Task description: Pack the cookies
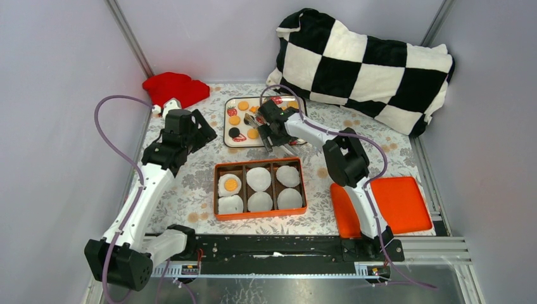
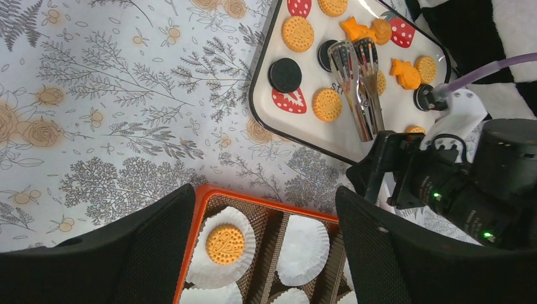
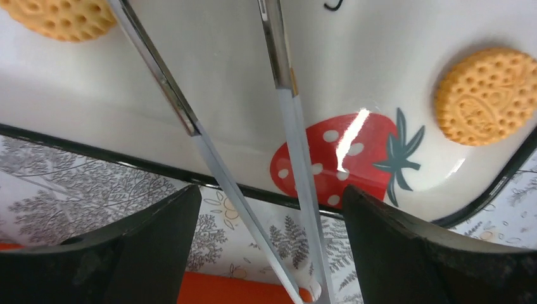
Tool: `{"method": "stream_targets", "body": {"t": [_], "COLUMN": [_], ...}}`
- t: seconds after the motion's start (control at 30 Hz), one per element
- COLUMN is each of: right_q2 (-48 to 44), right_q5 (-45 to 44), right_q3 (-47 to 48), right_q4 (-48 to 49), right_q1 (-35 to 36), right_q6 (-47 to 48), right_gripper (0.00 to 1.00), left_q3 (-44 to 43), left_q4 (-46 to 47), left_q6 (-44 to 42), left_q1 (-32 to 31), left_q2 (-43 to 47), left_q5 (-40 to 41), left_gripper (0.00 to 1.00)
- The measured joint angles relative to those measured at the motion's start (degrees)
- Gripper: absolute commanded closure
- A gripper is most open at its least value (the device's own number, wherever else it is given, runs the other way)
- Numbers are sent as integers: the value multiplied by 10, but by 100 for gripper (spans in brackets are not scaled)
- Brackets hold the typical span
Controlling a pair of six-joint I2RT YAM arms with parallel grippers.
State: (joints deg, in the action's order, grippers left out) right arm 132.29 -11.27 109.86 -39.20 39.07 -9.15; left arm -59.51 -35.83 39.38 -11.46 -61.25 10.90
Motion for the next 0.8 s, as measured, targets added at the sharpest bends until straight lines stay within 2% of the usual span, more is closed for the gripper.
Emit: {"method": "stream_targets", "body": {"t": [0.17,0.3,0.53,0.67,0.8], "right_q2": [-1,-1,-22,-71,-121], "right_q5": [5,9,14,12,-3], "right_q3": [-25,-25,-49,-80,-83], "right_q4": [26,26,37,44,57], "right_q1": [2,2,1,0,-6], "right_q6": [8,14,18,17,15], "right_gripper": [13,7,6,8,13], "left_q3": [2,2,-15,-55,-90], "left_q4": [11,44,106,119,139], "left_q6": [3,5,27,38,48], "left_q1": [0,-2,-50,-105,-125], "left_q2": [-18,-49,-177,-261,-325], "left_q5": [-20,-54,-73,-53,-37], "left_gripper": [15,15,17,37,42]}}
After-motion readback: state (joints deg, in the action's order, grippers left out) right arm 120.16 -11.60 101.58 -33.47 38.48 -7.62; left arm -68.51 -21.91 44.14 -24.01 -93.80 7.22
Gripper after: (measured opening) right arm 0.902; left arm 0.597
